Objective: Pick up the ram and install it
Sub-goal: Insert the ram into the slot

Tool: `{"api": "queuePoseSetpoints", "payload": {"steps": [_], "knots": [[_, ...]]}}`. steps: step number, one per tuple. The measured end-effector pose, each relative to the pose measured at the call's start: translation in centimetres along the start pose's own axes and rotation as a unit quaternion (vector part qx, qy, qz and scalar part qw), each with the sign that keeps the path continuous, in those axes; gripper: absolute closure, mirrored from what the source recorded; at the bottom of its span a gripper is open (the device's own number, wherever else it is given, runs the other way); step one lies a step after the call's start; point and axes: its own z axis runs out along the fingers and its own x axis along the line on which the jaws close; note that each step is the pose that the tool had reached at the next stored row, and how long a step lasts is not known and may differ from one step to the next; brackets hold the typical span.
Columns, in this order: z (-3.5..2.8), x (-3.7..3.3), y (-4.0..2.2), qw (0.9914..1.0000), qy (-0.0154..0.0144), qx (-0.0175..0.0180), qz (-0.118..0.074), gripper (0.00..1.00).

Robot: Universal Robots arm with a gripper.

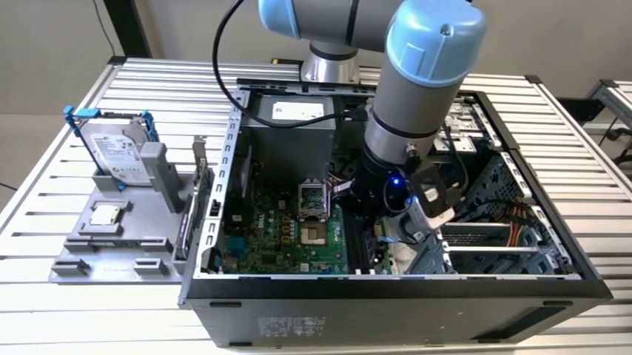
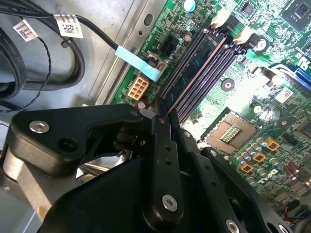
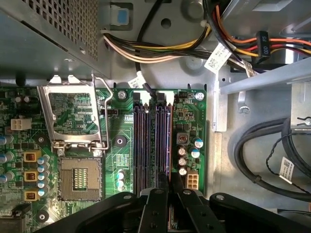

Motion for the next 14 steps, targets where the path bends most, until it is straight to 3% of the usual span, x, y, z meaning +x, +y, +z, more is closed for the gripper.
{"api": "queuePoseSetpoints", "payload": {"steps": [11, 12, 14], "knots": [[0.27, 0.0, 0.03, 1.0, -0.0002, -0.0009, 0.002, 1.0], [0.25, 0.0, 0.01, 1.0, -0.0002, -0.0007, 0.002, 0.0], [0.16, 0.01, -0.01, 1.0, 0.0, -0.0001, 0.002, 0.0]]}}
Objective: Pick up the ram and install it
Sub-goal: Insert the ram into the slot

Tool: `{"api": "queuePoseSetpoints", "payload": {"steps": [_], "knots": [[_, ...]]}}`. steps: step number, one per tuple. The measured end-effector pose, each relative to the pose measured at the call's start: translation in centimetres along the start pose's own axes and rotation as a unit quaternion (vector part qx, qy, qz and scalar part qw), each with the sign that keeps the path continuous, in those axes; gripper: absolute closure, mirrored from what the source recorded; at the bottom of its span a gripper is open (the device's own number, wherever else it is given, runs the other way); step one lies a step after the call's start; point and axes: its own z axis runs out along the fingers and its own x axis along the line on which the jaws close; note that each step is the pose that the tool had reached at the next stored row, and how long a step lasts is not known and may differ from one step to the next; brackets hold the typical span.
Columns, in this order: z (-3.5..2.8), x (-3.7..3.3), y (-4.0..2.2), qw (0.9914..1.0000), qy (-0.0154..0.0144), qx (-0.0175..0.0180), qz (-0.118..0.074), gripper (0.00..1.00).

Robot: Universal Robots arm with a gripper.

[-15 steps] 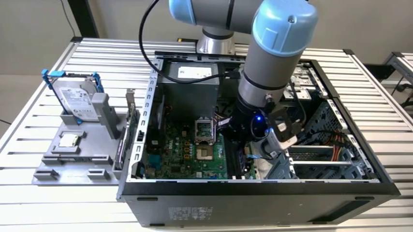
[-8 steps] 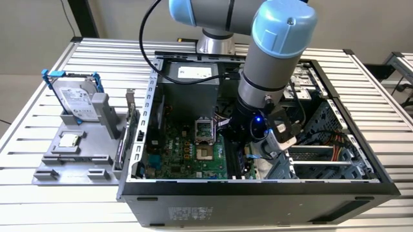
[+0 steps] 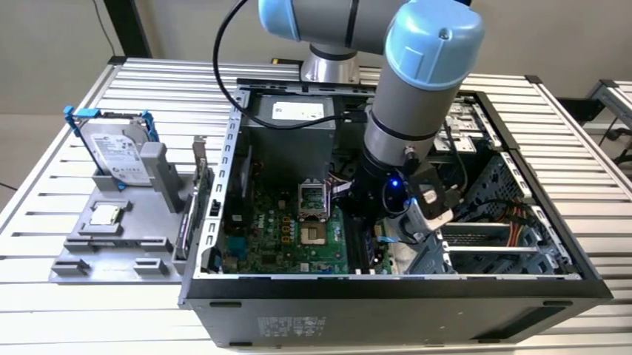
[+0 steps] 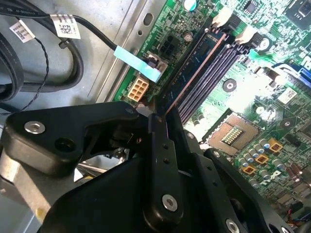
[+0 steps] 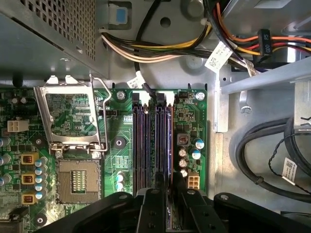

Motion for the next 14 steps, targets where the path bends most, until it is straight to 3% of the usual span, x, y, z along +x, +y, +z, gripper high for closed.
{"api": "queuePoseSetpoints", "payload": {"steps": [2, 10, 11, 14], "knots": [[-0.56, 0.0, 0.01, 1.0, 0.0, 0.0, 0.0, 0.0], [-4.02, -0.02, 0.05, 1.0, 0.0005, 0.0, 0.0, 0.0], [-4.3, -0.02, 0.04, 1.0, 0.0006, 0.0, 0.0, 0.0], [-4.33, -0.02, 0.01, 1.0, 0.0006, -0.0002, 0.0, 0.0]]}}
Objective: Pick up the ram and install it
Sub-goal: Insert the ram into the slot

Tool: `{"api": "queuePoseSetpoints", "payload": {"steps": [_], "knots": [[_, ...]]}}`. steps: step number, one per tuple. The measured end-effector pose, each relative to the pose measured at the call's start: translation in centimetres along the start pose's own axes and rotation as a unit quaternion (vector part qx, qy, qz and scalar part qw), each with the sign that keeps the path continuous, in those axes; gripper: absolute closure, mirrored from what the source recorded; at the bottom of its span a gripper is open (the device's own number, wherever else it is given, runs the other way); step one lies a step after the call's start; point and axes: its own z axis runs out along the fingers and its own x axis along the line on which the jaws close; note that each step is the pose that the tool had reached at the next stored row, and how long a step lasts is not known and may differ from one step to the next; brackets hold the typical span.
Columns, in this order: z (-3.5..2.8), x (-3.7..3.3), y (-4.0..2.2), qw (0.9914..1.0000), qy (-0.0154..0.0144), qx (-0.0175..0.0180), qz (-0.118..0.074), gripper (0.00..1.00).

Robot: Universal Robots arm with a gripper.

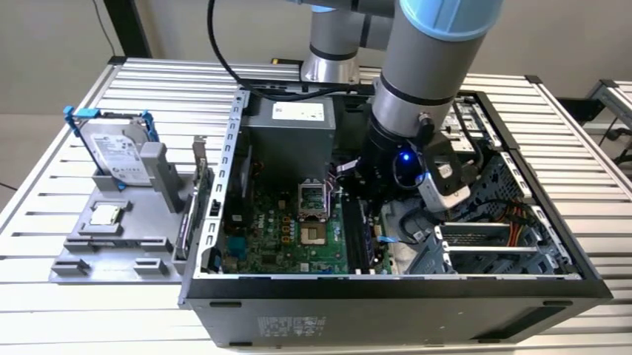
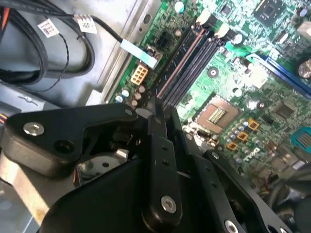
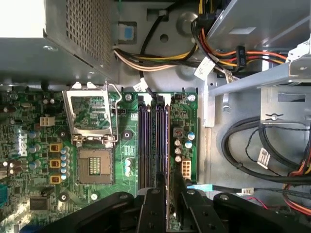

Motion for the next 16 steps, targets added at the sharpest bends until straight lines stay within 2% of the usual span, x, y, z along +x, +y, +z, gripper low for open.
{"api": "queuePoseSetpoints", "payload": {"steps": [1, 16], "knots": [[0.0, 0.0, 0.0, 1.0, 0.0, -0.0001, 0.0, 1.0], [-0.01, 0.09, 0.0, 1.0, 0.0001, -0.0007, -0.002, 1.0]]}}
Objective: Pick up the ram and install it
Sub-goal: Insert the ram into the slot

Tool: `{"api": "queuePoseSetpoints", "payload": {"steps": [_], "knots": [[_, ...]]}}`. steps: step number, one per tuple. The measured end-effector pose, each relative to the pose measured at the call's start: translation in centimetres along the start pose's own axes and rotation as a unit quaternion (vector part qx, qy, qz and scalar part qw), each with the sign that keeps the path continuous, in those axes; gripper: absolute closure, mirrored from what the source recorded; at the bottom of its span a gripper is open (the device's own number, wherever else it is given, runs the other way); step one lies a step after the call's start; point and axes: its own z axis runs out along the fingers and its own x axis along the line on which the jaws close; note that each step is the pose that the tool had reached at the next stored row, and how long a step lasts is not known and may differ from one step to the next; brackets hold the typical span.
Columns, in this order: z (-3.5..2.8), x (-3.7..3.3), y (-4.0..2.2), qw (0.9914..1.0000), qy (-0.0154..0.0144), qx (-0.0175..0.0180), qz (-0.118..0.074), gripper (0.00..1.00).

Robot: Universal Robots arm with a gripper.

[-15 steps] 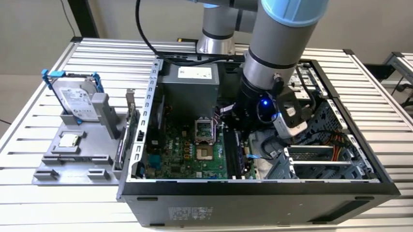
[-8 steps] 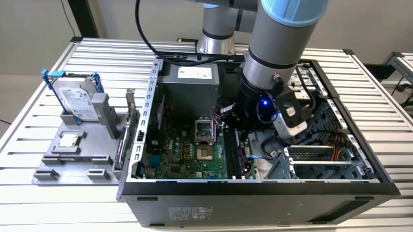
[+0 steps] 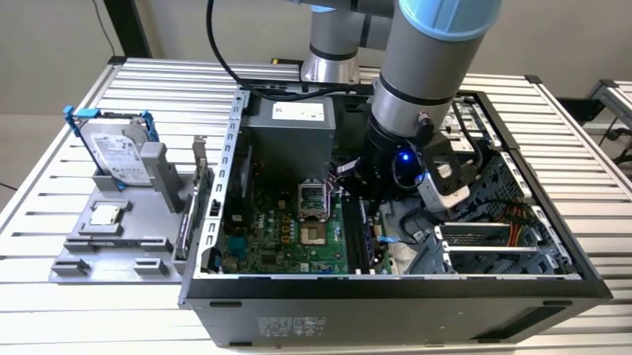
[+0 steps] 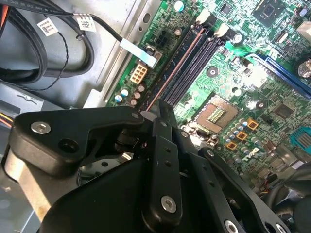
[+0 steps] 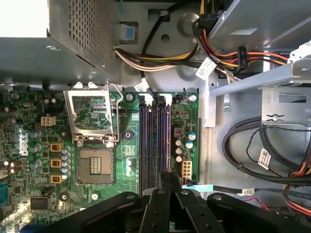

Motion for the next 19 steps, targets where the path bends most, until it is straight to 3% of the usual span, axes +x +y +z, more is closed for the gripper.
{"api": "queuePoseSetpoints", "payload": {"steps": [6, 13, 15, 19], "knots": [[0.0, 0.0, 0.0, 0.99997, 0.0001, -0.0001, -0.007, 1.0], [-0.01, 0.0, -0.01, 0.999, 0.0007, -0.002, -0.045, 1.0], [-0.01, 0.0, 0.0, 0.99857, 0.0008, -0.0036, -0.053, 1.0], [0.0, 0.0, 0.0, 0.9979, 0.0006, -0.012, -0.064, 1.0]]}}
